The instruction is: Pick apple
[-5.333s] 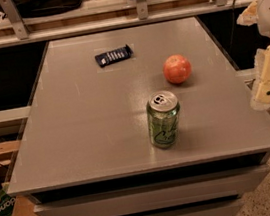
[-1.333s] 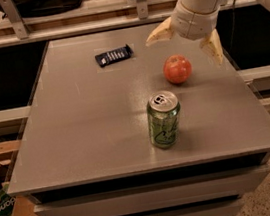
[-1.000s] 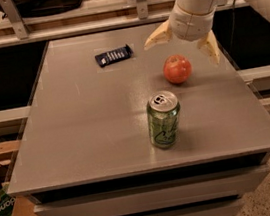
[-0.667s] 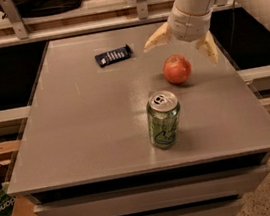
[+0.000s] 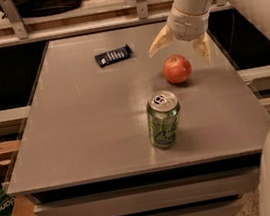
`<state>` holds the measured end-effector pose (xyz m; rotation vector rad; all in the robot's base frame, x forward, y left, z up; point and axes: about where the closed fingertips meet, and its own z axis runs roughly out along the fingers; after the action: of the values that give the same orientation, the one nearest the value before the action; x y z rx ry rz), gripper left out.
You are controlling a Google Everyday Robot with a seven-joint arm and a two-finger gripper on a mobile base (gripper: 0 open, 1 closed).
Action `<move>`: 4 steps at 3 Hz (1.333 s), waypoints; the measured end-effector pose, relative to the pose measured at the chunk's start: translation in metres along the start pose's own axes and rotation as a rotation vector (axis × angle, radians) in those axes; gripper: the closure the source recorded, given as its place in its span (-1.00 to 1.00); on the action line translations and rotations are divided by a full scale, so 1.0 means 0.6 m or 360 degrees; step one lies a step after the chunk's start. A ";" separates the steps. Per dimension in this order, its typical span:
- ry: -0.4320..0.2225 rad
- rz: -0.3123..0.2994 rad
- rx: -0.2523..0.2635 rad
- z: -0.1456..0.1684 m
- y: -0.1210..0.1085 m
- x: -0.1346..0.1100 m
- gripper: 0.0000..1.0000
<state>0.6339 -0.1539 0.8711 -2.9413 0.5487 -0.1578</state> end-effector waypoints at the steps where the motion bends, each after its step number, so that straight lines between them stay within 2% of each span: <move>1: 0.0009 -0.0005 0.0008 -0.005 -0.001 0.001 -0.19; 3: 0.0041 -0.0012 0.0026 -0.028 -0.002 0.000 0.77; 4: 0.0069 -0.0014 0.0045 -0.046 -0.004 0.001 1.00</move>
Offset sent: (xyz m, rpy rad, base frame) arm -0.0170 -0.0073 0.0171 -0.0160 0.0159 0.0104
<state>0.6316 -0.1554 0.8990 -2.9194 0.5354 -0.2286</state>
